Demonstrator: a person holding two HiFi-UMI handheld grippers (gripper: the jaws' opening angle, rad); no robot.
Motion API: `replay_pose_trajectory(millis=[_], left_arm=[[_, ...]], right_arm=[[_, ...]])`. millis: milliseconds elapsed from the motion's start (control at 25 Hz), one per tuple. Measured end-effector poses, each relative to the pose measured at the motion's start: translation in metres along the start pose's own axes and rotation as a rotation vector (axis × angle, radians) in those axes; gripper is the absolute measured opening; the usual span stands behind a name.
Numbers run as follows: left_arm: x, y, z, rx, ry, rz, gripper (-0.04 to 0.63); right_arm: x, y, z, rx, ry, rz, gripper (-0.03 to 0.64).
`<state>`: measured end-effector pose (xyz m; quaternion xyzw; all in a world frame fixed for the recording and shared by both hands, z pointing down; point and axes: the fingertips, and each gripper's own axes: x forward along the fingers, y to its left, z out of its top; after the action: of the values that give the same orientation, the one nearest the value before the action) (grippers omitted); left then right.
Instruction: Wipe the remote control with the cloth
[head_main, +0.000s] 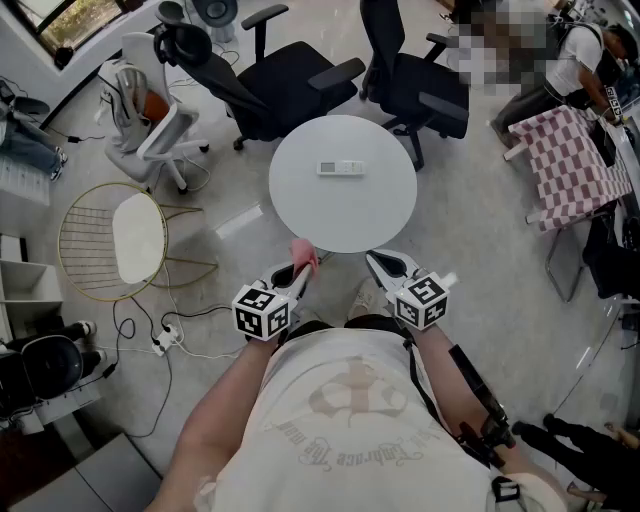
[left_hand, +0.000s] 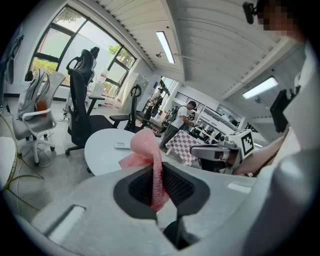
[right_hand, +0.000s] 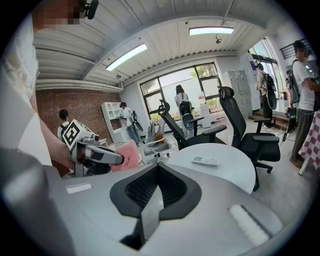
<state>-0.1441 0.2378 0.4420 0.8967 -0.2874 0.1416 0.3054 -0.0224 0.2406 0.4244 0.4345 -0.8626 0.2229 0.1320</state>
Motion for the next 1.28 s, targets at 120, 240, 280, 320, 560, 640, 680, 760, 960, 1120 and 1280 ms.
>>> replay_pose_trajectory(millis=[120,240,280,320,560,640,680,760,960,1120,1280], left_arm=[[0.000,-0.004,0.002,0.007,-0.001,-0.002,0.031],[0.003,-0.009,0.004,0.011,-0.005,-0.009,0.031],[0.004,-0.010,0.005,0.014,-0.005,-0.013,0.031],[0.005,-0.012,0.005,0.017,-0.004,-0.017,0.031],[0.004,-0.016,0.000,0.027,0.006,-0.034,0.031],[0.002,-0.015,-0.002,0.028,0.009,-0.037,0.031],[0.001,-0.015,-0.003,0.028,0.009,-0.038,0.031],[-0.001,-0.014,-0.006,0.026,0.010,-0.039,0.031],[-0.005,-0.014,-0.010,0.014,0.009,-0.031,0.031],[-0.003,-0.015,-0.014,0.010,0.000,-0.025,0.031],[-0.003,-0.011,-0.008,-0.001,-0.009,-0.001,0.031]], right_arm=[[-0.004,-0.001,0.002,-0.009,-0.003,-0.001,0.008],[-0.010,-0.006,0.001,-0.012,-0.002,-0.022,0.008],[-0.012,-0.007,0.000,-0.009,-0.005,-0.032,0.006],[-0.013,-0.009,0.000,-0.005,-0.008,-0.043,0.007],[-0.021,-0.014,-0.004,0.015,-0.023,-0.092,0.008],[-0.022,-0.012,-0.006,0.022,-0.022,-0.104,0.008],[-0.022,-0.012,-0.008,0.026,-0.022,-0.109,0.008],[-0.023,-0.011,-0.011,0.034,-0.022,-0.118,0.008],[-0.025,-0.008,-0.017,0.034,-0.012,-0.127,0.008],[-0.027,-0.017,-0.021,0.029,-0.005,-0.132,0.008],[-0.023,-0.027,-0.018,0.044,0.002,-0.126,0.008]])
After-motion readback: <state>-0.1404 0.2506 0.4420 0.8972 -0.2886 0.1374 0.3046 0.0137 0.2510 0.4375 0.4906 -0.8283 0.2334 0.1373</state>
